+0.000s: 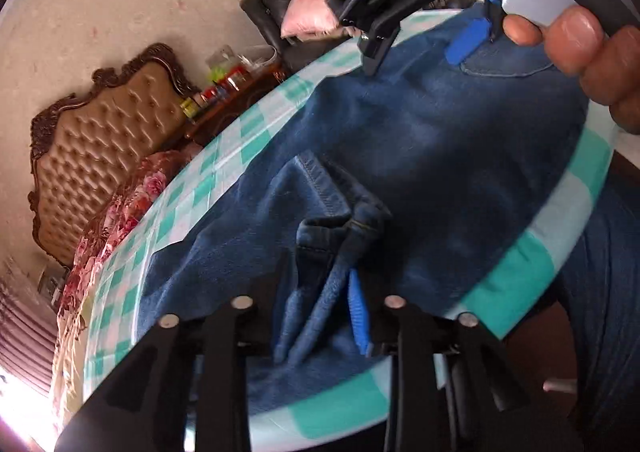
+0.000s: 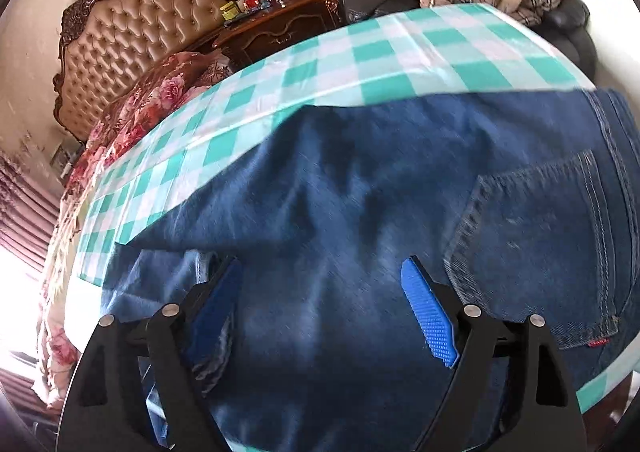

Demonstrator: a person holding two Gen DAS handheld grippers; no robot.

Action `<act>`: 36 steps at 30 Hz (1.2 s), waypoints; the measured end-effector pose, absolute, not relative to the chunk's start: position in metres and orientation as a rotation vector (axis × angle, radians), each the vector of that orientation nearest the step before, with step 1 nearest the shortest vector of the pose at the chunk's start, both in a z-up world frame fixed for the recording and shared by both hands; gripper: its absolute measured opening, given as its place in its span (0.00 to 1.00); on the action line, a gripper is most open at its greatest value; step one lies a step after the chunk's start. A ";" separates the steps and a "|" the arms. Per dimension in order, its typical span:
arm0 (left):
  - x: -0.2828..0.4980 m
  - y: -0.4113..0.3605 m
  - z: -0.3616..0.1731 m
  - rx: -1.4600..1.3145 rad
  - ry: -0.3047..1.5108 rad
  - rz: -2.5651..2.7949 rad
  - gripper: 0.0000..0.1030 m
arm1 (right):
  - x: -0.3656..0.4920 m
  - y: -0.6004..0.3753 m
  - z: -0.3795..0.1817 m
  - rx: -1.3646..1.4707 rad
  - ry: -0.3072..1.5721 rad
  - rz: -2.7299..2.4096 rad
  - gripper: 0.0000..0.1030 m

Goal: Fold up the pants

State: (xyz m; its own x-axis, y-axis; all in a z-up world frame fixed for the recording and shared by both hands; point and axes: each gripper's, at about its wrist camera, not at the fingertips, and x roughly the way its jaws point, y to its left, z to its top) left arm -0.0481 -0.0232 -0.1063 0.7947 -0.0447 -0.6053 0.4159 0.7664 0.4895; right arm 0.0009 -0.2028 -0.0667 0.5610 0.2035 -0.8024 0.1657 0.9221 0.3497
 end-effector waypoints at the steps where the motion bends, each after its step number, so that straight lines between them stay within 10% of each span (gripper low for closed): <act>1: -0.050 -0.022 -0.105 0.650 0.599 -0.256 0.48 | -0.001 -0.207 -0.069 0.424 0.993 0.032 0.78; 9: -0.043 -0.032 -0.119 0.695 0.635 -0.314 0.51 | 0.000 -0.197 -0.075 0.506 1.063 0.164 0.76; 11: -0.039 -0.035 -0.121 0.683 0.652 -0.361 0.19 | 0.000 -0.190 -0.075 0.519 1.093 0.197 0.76; 28: -0.030 0.023 -0.060 0.352 0.589 -0.390 0.15 | 0.044 -0.123 -0.091 0.711 1.321 0.442 0.76; 31: -0.037 0.018 -0.062 0.357 0.586 -0.401 0.15 | 0.059 -0.106 -0.090 0.652 1.305 0.442 0.47; 33: -0.040 0.010 -0.065 0.393 0.579 -0.394 0.14 | 0.065 -0.098 -0.085 0.571 1.275 0.407 0.10; 36: -0.048 -0.006 -0.057 0.424 0.519 -0.396 0.14 | 0.058 -0.104 -0.061 0.506 1.153 0.457 0.10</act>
State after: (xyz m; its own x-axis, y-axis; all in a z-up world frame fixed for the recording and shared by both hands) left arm -0.0481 -0.0065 -0.0569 0.7977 -0.2524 -0.5477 0.4614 0.8403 0.2847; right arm 0.0580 -0.1038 -0.0608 0.3394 0.5828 -0.7384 -0.0816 0.8002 0.5941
